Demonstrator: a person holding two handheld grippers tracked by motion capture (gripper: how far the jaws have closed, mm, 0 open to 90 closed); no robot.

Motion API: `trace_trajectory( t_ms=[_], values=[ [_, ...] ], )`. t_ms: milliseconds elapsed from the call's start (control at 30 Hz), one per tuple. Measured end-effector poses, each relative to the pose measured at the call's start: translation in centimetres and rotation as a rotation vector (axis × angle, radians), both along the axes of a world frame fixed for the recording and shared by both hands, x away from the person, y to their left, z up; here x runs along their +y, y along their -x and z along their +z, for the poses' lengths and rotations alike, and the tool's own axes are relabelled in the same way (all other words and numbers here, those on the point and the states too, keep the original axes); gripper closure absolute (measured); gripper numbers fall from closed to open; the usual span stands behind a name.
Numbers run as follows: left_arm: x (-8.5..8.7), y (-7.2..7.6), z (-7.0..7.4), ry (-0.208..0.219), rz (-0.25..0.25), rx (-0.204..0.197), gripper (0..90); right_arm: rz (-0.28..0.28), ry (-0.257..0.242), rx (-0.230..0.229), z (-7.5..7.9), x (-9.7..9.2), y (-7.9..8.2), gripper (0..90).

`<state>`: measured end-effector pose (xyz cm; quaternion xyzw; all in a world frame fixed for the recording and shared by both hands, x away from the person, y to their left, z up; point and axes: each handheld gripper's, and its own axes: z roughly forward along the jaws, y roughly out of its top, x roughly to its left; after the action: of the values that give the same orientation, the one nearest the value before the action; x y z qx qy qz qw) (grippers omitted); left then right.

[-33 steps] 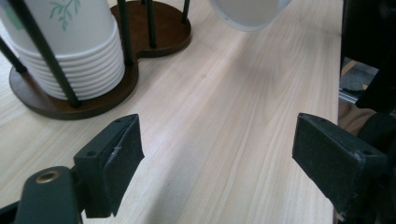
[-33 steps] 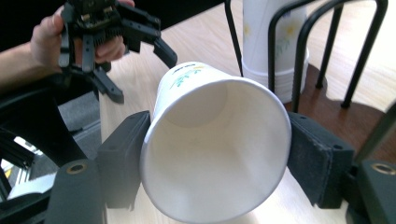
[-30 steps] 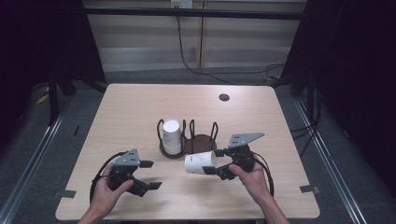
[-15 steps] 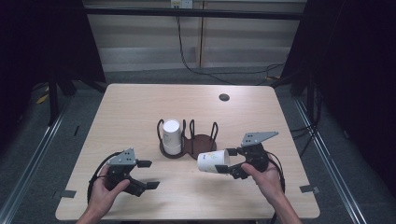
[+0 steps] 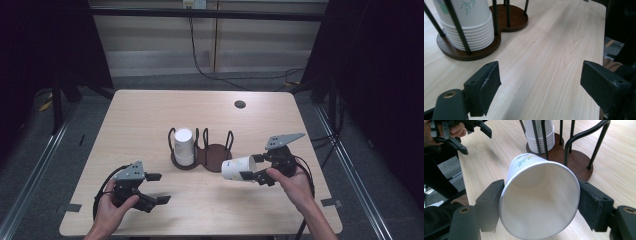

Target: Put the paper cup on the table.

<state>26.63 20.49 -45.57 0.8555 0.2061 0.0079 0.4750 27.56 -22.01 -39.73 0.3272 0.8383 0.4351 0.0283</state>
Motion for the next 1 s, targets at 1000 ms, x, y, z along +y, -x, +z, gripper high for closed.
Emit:
trace_trajectory(
  t_ms=[1000],
  values=[
    [-0.1, -0.2, -0.2, -0.028, -0.014, 0.006, 16.4, -0.112, 0.189, 0.065, 0.0, -2.3, -4.2, 25.4]
  ],
)
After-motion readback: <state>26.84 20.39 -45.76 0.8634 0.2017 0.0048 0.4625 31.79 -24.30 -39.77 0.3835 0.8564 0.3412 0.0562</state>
